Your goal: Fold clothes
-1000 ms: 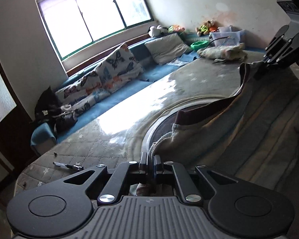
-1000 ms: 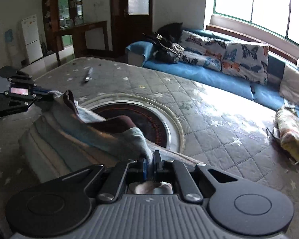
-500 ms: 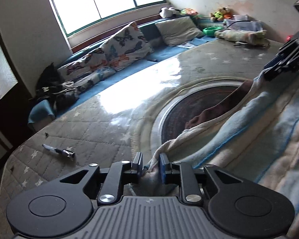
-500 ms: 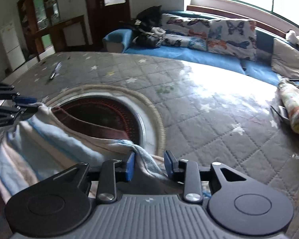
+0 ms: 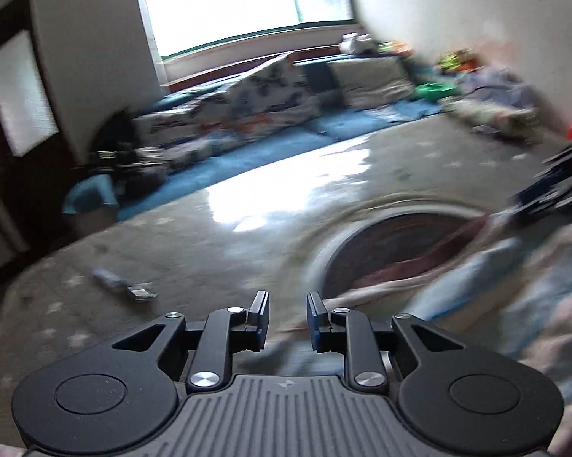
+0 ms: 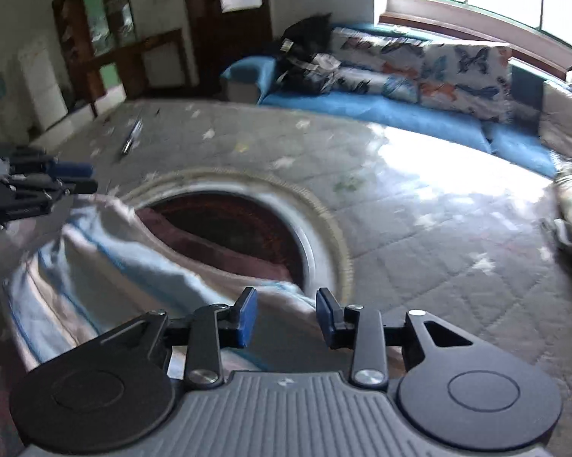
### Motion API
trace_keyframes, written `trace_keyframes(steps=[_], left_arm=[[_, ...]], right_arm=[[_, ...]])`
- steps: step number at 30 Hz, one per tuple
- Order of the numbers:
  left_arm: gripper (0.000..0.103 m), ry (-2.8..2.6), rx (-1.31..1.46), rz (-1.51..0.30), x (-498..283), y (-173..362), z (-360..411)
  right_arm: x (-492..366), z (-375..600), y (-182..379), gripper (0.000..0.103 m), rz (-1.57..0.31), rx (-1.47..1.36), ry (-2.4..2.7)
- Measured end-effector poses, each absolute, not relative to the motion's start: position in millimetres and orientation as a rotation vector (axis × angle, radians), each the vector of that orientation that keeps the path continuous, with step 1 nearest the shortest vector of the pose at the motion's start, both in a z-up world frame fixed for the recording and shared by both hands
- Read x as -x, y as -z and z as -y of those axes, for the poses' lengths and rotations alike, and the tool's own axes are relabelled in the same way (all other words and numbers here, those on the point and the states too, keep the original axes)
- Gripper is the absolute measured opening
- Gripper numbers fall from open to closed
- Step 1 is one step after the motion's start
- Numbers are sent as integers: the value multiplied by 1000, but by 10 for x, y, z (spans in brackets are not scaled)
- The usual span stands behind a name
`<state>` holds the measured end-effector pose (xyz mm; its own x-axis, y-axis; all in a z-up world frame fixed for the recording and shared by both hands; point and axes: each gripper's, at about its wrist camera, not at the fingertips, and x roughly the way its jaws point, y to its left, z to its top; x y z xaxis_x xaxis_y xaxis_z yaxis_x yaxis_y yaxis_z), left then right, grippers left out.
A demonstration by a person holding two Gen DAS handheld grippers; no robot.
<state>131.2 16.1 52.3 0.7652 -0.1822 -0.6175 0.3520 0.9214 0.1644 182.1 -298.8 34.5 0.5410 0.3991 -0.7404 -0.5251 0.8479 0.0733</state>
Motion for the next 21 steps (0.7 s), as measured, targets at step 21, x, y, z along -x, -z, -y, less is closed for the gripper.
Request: trace_keyframes(steps=[21], left_arm=[[56, 237, -229, -633, -885, -489, -49]], right_arm=[[-1272, 3548, -637, 53, -723, 40, -431]])
